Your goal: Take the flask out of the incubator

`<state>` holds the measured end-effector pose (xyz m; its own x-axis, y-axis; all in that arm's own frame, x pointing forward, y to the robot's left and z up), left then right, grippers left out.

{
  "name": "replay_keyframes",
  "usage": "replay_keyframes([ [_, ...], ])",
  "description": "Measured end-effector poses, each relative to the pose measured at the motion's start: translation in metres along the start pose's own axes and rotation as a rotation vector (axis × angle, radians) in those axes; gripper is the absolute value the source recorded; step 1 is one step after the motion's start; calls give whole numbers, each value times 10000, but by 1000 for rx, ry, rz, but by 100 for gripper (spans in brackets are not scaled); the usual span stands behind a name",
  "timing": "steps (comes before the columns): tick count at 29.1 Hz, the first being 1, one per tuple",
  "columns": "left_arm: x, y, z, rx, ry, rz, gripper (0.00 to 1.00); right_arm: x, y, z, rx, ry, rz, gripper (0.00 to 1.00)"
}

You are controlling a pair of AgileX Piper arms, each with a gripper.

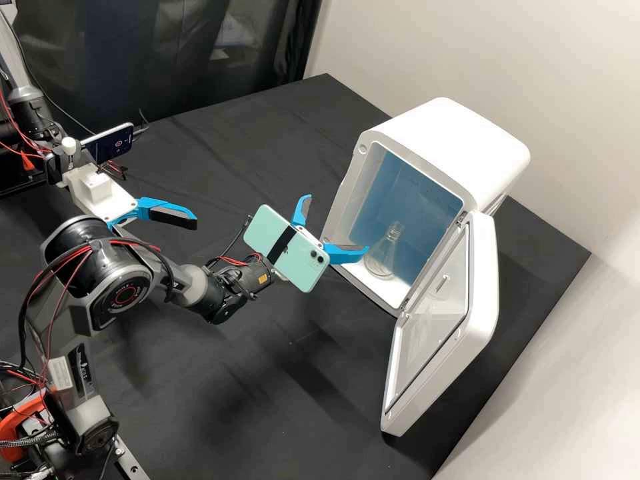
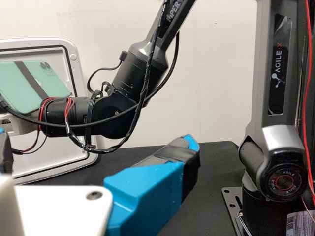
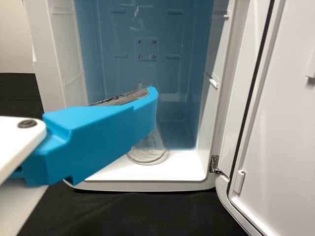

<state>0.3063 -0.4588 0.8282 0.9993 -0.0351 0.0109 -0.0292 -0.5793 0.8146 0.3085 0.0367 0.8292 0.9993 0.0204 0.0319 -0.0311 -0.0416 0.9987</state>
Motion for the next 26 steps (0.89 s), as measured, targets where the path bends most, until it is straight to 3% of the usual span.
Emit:
replay_keyframes([
  [12,-8,-10,-2,0,1,-4,100,0,0,0,0,0,0,100],
  [16,-67,-120,-61,5,13,-36,100,0,0,0,0,0,0,100],
  [20,-181,-287,-236,7,70,-104,100,0,0,0,0,0,0,100],
  [24,-282,-342,-398,9,124,-126,100,0,0,0,0,0,0,100],
  [26,-322,-347,-475,-1,153,-124,100,0,0,0,0,0,0,100],
])
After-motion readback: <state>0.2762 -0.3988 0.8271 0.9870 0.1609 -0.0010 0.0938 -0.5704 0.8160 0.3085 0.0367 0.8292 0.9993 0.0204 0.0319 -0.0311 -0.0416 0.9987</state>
